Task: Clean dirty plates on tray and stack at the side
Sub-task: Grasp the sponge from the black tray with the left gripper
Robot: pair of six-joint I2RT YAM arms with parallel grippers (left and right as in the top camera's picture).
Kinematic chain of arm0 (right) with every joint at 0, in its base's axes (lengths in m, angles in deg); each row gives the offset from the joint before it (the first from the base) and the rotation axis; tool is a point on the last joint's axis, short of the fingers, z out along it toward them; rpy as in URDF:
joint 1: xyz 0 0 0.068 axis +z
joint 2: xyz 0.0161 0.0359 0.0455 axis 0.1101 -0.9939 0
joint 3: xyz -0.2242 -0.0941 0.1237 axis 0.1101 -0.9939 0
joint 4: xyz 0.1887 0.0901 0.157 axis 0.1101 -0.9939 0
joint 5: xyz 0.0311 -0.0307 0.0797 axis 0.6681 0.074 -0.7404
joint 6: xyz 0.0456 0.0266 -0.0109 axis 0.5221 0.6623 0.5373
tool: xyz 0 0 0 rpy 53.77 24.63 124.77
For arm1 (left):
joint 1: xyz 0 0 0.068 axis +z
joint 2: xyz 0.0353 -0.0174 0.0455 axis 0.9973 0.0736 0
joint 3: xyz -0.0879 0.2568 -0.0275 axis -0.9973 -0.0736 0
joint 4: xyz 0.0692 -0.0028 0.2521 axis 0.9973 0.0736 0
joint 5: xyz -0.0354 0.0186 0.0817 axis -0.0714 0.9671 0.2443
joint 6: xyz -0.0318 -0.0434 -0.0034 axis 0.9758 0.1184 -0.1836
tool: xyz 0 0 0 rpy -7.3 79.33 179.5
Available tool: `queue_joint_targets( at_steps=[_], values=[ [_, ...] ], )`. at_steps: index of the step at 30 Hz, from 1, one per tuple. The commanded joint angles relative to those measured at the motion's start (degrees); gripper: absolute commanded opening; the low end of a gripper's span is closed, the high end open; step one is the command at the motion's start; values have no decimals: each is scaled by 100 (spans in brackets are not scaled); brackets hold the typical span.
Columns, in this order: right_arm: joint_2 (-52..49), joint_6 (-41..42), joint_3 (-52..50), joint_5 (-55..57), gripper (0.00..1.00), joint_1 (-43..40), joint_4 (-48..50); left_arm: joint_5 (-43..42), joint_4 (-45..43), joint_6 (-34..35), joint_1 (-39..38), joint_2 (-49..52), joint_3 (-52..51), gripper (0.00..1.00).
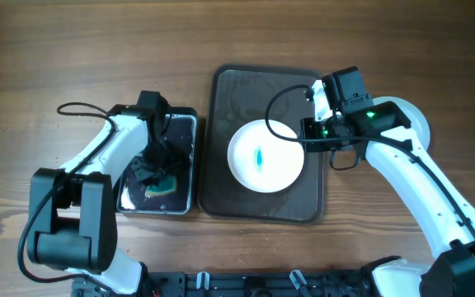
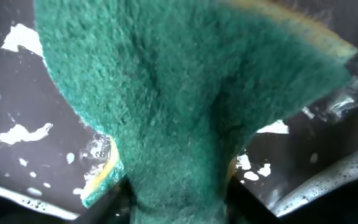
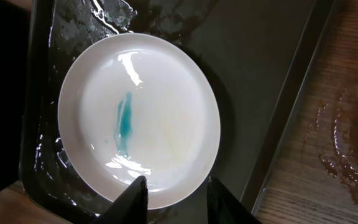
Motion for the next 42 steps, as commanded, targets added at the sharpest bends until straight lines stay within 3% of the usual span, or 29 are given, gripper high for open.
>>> queue_joint_targets(
  at_steps=[1,4,8,11,17,20,21,23,24,26,27,28,31,33,36,38,42],
  values=[
    [85,13,111,-94,32,7,26,195,-122,-249,2,129,57,4],
    [85,15,111,-94,32,7,2,192,229,-245,2,81,385,4],
    [83,15,111,-94,32,7,-9,208,870,-247,7,22,955,38],
    [85,17,111,-94,32,7,-13,444,1143,-249,28,0,1290,52],
    [83,52,111,-96,32,7,-13,881,144,-573,31,13,909,59],
    [85,162,111,-94,32,7,-13,848,-638,-879,28,79,350,68],
    [85,160,111,-94,32,7,-13,776,-793,-981,28,98,140,67],
    [83,164,111,-94,32,7,-13,726,-789,-984,28,103,-22,54],
    [85,164,111,-94,32,7,-9,730,-791,-986,28,103,-39,46],
    [85,164,111,-94,32,7,4,730,-857,-990,31,96,-37,11],
    [85,166,111,-94,32,7,4,730,-894,-990,35,94,-26,4],
    [85,164,111,-94,32,7,0,730,-894,-986,35,94,26,4],
    [85,164,111,-94,32,7,-20,730,-780,-984,35,61,306,23],
    [85,162,111,-94,32,7,-33,730,-603,-981,35,20,573,52],
    [85,162,111,-94,32,7,-35,730,-240,-981,35,-22,960,77],
    [85,162,111,-94,32,7,-33,728,-31,-981,33,-22,994,82],
    [83,162,111,-94,32,7,-33,619,293,-981,28,-11,846,72]
  ],
)
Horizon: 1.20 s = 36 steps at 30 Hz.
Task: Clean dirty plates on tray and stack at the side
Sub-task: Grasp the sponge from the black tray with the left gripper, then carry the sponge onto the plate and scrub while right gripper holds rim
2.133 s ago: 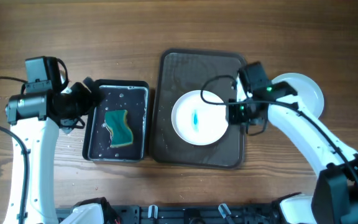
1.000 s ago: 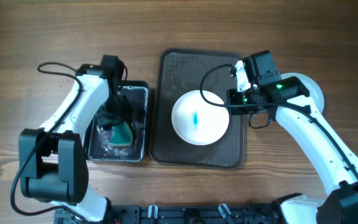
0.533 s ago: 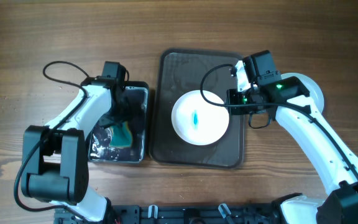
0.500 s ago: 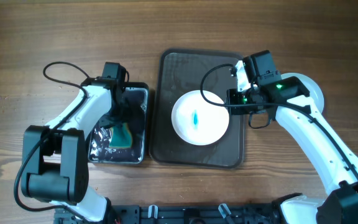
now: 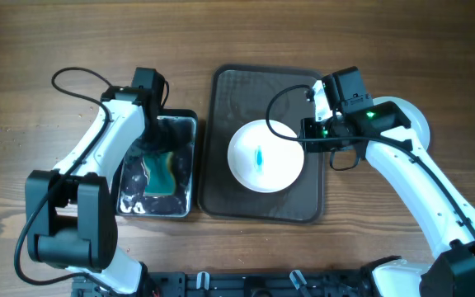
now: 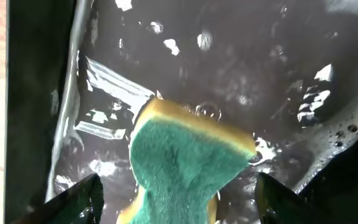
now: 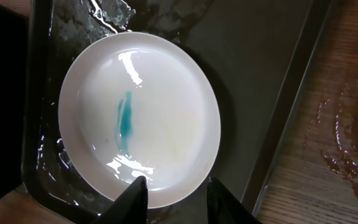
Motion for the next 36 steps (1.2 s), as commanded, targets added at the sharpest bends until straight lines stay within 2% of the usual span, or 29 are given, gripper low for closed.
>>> queue_joint_targets(
  at_steps=[1,4,6,8,10,12,13,15,17,20,23,28,31,36],
  values=[
    [85,50,111,-92,32,7,-2,-120,-33,-28,22,-50,-247,69],
    [85,52,111,-92,32,7,13,-146,-376,-7,20,-50,-632,65],
    [85,52,109,-92,32,7,20,-214,-745,-2,22,-50,-960,57],
    [85,55,107,-92,32,7,15,-225,-1088,122,22,-50,-1233,45],
    [85,52,107,-90,32,7,17,-221,-1237,140,22,-52,-1292,20],
    [85,50,107,-90,33,7,17,-223,-1300,140,22,-55,-1259,9],
    [85,50,107,-87,33,7,13,-223,-1279,140,22,-55,-1213,7],
    [85,317,107,-63,32,4,7,-221,-1115,138,22,-66,-1051,8],
    [79,925,105,186,36,-9,44,-219,-765,133,28,-66,-734,12],
    [52,1268,79,249,39,-236,247,-219,-339,116,26,-66,-297,4],
    [-11,1008,79,-170,39,-636,278,-221,7,111,26,-66,44,4],
    [-518,-721,79,-1799,39,-1071,201,-225,739,-120,-20,-66,789,4],
    [-929,-745,11,-1665,39,-986,181,-221,1025,-197,-173,-66,1434,4],
    [-1681,-177,-317,-990,41,-752,645,-374,975,-293,-328,-66,1818,4]
  ],
)
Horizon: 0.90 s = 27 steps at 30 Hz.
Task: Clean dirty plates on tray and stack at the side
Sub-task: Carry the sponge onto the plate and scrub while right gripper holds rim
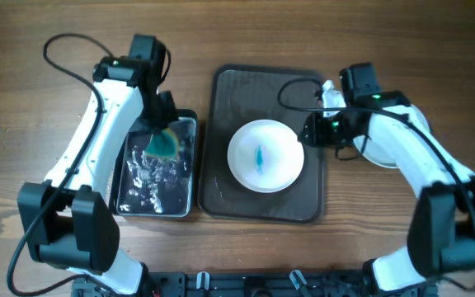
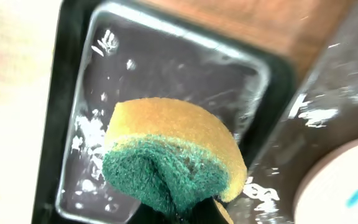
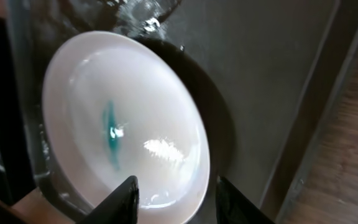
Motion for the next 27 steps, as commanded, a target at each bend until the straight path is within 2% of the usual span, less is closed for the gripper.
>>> queue_joint_targets(
  at_steps=[1,2,4,5,7,8,11,15,17,22,24,26,27],
  values=[
    [-542,278,-306,420,42,164,380,-398,-68,-162,-166,-22,181,4],
    [-656,280,-466,409,41,173,715,-737,-201,-160,-284,-22,181,4],
    [-741,339,-605,387,33,188,960,-1145,-413,-155,-433,-22,181,4],
    [-756,439,-675,385,28,192,1054,-1377,-538,-136,-518,-20,179,4],
    [-761,474,-822,319,6,195,1235,-1665,-881,125,-815,37,179,4],
    [-761,501,-857,321,4,195,1272,-1665,-1003,214,-942,72,179,4],
    [-761,581,-883,328,4,192,1322,-1692,-1423,498,-1403,382,160,4],
    [-761,584,-883,326,4,192,1335,-2308,-2155,603,-2109,1193,125,4],
    [-761,581,-883,326,4,192,1335,-2350,-2378,807,-2376,1561,125,4],
    [-761,584,-883,323,4,192,1322,-2345,-2796,988,-2697,2162,125,4],
    [-761,581,-883,323,4,192,1311,-1921,-2883,870,-2726,2253,125,4],
    [-761,579,-883,323,4,192,1307,-782,-2610,861,-2717,2253,125,4],
    [-761,581,-883,323,5,192,1309,310,-2317,859,-2688,2253,125,4]
  ],
)
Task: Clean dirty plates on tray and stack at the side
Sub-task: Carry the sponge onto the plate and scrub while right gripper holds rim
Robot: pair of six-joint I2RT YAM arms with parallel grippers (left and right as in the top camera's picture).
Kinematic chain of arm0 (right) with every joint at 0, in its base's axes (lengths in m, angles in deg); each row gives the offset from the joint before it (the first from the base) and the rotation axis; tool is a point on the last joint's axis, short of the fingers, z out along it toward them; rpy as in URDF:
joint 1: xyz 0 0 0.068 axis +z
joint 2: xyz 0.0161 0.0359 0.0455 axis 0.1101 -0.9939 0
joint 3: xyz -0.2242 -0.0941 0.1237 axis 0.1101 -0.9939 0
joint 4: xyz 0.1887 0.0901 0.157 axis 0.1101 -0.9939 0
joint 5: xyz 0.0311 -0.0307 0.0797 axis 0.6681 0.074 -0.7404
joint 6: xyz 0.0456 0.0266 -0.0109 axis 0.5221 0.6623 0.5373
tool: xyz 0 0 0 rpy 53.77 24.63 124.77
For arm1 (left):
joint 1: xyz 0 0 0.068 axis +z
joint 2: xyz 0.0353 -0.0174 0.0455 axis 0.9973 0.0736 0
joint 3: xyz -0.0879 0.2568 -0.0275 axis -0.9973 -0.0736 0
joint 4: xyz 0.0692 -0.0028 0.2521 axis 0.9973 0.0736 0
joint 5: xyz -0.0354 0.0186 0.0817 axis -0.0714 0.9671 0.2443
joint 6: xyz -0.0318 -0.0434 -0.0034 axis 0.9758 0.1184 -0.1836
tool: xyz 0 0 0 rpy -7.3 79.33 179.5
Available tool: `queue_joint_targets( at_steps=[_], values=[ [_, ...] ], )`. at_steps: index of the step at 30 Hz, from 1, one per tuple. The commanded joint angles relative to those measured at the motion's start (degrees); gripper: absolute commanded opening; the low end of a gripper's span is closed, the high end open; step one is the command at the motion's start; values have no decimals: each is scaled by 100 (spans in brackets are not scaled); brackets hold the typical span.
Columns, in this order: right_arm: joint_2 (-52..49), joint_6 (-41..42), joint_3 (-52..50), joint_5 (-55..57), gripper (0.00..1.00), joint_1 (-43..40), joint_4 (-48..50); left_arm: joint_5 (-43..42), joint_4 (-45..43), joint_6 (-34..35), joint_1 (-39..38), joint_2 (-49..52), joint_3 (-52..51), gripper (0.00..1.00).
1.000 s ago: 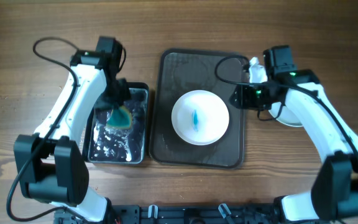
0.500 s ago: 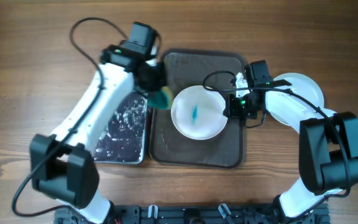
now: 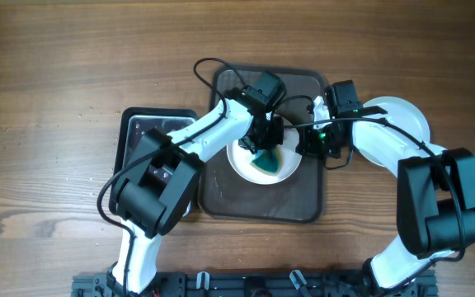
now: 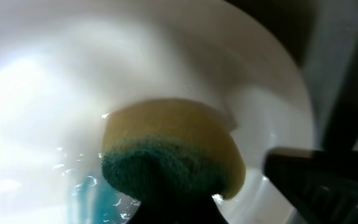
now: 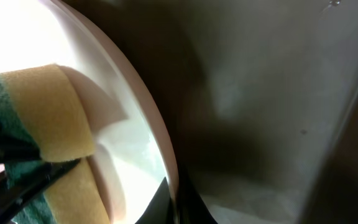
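A white plate with a blue smear lies on the dark tray. My left gripper is shut on a yellow-and-green sponge, which presses on the plate's middle. My right gripper is shut on the plate's right rim. The rim is pinched between its two fingers. In the right wrist view the sponge shows on the plate's face.
A black tub of soapy water stands left of the tray. A clean white plate sits on the wooden table at the right, partly under my right arm. The left arm reaches across the tray's left half.
My left gripper has moved with the sponge from above the water tub to the plate's middle. My right gripper, open beside the plate's right rim before, is now shut on that rim.
The left gripper squeezed the sponge in the tub while the right one stood open by the plate. Then the left was open over the sponge in the water. Then it held the sponge above the tub. Now the sponge is on the plate, whose rim the right gripper holds.
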Motion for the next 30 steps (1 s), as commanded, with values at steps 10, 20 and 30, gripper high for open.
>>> queue_joint_targets(
  at_steps=[10,20,30],
  values=[
    [-131,-2,-153,221,4,22,-13,4024,1333,-293,319,151,26,4],
    [-131,-13,-153,223,4,22,-13,-944,-262,-267,170,151,26,4],
    [-131,-15,-153,221,4,22,-17,-872,-767,-96,-382,173,24,4]
  ],
)
